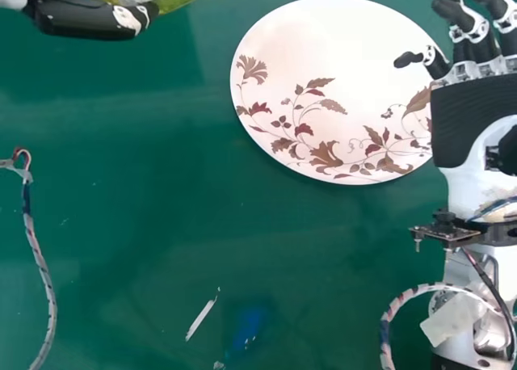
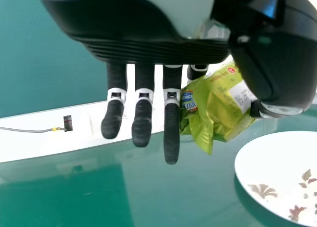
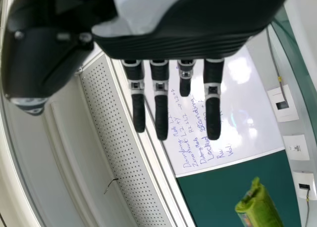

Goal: Pick up biscuit and place it in the plate

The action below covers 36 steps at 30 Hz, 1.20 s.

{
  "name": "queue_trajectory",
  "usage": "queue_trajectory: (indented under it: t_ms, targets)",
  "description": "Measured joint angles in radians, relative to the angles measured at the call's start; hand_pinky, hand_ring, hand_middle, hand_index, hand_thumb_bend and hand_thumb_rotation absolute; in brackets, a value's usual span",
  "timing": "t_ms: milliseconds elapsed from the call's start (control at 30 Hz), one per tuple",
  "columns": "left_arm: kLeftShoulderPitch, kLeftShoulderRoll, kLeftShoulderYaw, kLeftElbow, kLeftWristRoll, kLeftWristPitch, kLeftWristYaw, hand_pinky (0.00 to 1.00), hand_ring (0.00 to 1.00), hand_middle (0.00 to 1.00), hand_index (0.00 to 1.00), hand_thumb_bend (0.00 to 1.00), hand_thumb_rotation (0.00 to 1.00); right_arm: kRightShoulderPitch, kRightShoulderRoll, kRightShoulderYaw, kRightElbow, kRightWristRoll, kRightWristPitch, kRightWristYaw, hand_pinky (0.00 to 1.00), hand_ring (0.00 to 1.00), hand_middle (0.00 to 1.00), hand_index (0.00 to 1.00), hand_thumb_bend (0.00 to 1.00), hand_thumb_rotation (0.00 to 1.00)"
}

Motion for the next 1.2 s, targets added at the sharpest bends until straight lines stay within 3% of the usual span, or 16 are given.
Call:
queue_trajectory:
  t_ms: [100, 333, 467, 633, 767, 967, 1133, 1200]
  targets:
    - [-0.005, -0.02, 0.0, -0.01, -0.022, 0.013, 0.003, 0.17, 0.18, 0.42, 0.51, 0.52, 0.0, 0.002, -0.001, 0.001, -0.016, -0.004, 0.001, -0.01, 0.25, 0.35, 0.48, 0.7, 0.91, 0.52]
    - [-0.021, -0.051, -0.035, -0.007, -0.024, 0.005, 0.007, 0.18, 0.2, 0.42, 0.51, 0.52, 0.0, 0.008, -0.003, 0.0, -0.018, -0.005, 0.0, -0.01, 0.35, 0.48, 0.6, 0.69, 0.92, 0.53]
    - [-0.032, -0.073, -0.064, -0.007, -0.025, -0.017, 0.007, 0.18, 0.2, 0.42, 0.51, 0.51, 0.0, 0.014, 0.002, 0.002, -0.018, -0.009, -0.003, -0.011, 0.32, 0.44, 0.57, 0.69, 0.92, 0.53]
    - [-0.033, -0.111, -0.098, -0.005, -0.039, -0.057, 0.008, 0.2, 0.18, 0.42, 0.51, 0.52, 0.0, 0.022, 0.013, 0.005, -0.015, -0.021, -0.02, -0.012, 0.43, 0.59, 0.66, 0.69, 0.93, 0.57]
    - [-0.044, -0.139, -0.134, 0.007, -0.026, -0.079, 0.008, 0.2, 0.2, 0.42, 0.51, 0.52, 0.0, 0.025, 0.016, 0.007, -0.012, -0.021, -0.025, -0.011, 0.38, 0.53, 0.62, 0.68, 0.93, 0.56]
    - [-0.064, -0.161, -0.152, 0.03, -0.022, -0.1, 0.008, 0.19, 0.19, 0.41, 0.51, 0.52, 0.0, 0.029, 0.017, 0.008, -0.012, -0.021, -0.028, -0.011, 0.42, 0.57, 0.66, 0.68, 0.95, 0.57]
    - [-0.065, -0.186, -0.162, 0.044, -0.023, -0.121, 0.008, 0.2, 0.19, 0.42, 0.51, 0.52, 0.0, 0.032, 0.017, 0.007, -0.012, -0.022, -0.034, -0.013, 0.37, 0.5, 0.58, 0.67, 0.96, 0.56]
    - [-0.067, -0.194, -0.167, 0.049, -0.022, -0.128, 0.008, 0.2, 0.2, 0.42, 0.51, 0.52, 0.0, 0.033, 0.017, 0.007, -0.012, -0.021, -0.035, -0.013, 0.37, 0.52, 0.6, 0.67, 0.97, 0.57]
